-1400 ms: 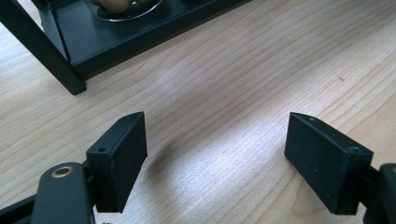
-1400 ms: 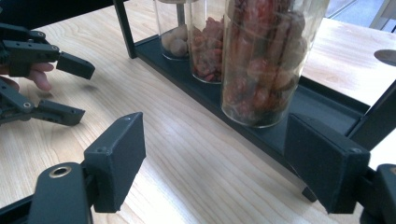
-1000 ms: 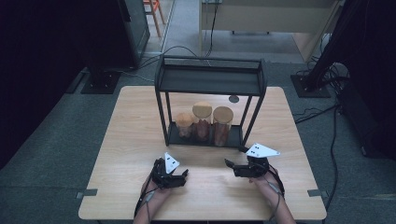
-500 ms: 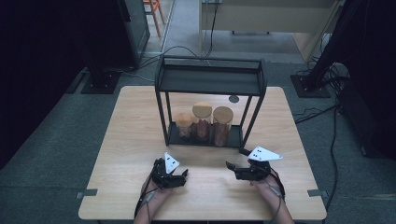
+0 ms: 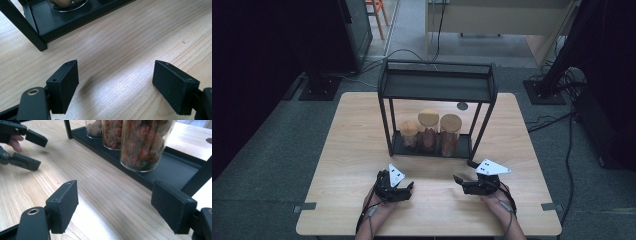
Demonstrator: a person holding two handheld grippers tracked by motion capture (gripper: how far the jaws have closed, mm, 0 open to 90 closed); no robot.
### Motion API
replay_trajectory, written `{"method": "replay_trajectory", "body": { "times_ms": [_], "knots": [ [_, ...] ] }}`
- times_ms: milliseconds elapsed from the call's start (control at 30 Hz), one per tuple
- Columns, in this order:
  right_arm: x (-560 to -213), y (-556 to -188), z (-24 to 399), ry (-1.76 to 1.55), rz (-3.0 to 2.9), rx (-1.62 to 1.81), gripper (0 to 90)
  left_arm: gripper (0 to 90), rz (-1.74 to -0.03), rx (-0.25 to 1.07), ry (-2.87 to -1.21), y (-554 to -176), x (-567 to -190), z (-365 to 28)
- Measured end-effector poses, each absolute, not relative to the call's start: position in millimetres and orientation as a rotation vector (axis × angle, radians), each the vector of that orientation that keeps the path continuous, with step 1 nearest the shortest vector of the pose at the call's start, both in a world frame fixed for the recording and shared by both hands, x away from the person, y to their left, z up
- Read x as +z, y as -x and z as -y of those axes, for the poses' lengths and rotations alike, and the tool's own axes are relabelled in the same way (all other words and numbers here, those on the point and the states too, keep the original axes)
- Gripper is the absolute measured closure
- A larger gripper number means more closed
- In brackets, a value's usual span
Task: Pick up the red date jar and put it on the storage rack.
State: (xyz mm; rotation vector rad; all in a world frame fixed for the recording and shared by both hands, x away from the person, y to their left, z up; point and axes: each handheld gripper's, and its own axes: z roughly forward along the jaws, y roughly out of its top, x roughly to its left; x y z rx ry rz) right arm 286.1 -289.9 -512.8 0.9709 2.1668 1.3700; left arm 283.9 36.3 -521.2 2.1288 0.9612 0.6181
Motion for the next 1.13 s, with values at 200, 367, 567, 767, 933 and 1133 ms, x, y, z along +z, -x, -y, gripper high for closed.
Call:
{"method": "replay_trajectory", "body": {
  "times_ms": [200,367,567,767,933,1133],
  "knots": [
    [-514.8,-286.7,291.0,-0.982,-2.172,1.367,21.7,21.4,-0.959,0.622,-2.129,-283.7,-521.2,-36.2],
    [-517.8,-288.0,289.0,-0.982,-2.198,1.345,21.4,21.4,-0.958,0.625,-2.13,-283.4,-521.1,-36.1],
    [-520.8,-287.8,284.6,-0.961,-2.227,1.3,21.3,21.4,-0.958,0.628,-2.129,-283.2,-521.1,-36.1],
    [-520.9,-289.0,284.9,-0.983,-2.232,1.296,21.3,21.4,-0.955,0.631,-2.131,-283.0,-521.2,-35.9],
    [-521.0,-289.1,284.7,-0.985,-2.237,1.292,21.3,21.4,-0.955,0.632,-2.13,-282.9,-521.1,-35.8],
    [-521.0,-289.1,284.3,-0.983,-2.24,1.287,21.3,21.5,-0.968,0.608,-2.125,-283.9,-521.0,-37.3]
  ]
}}
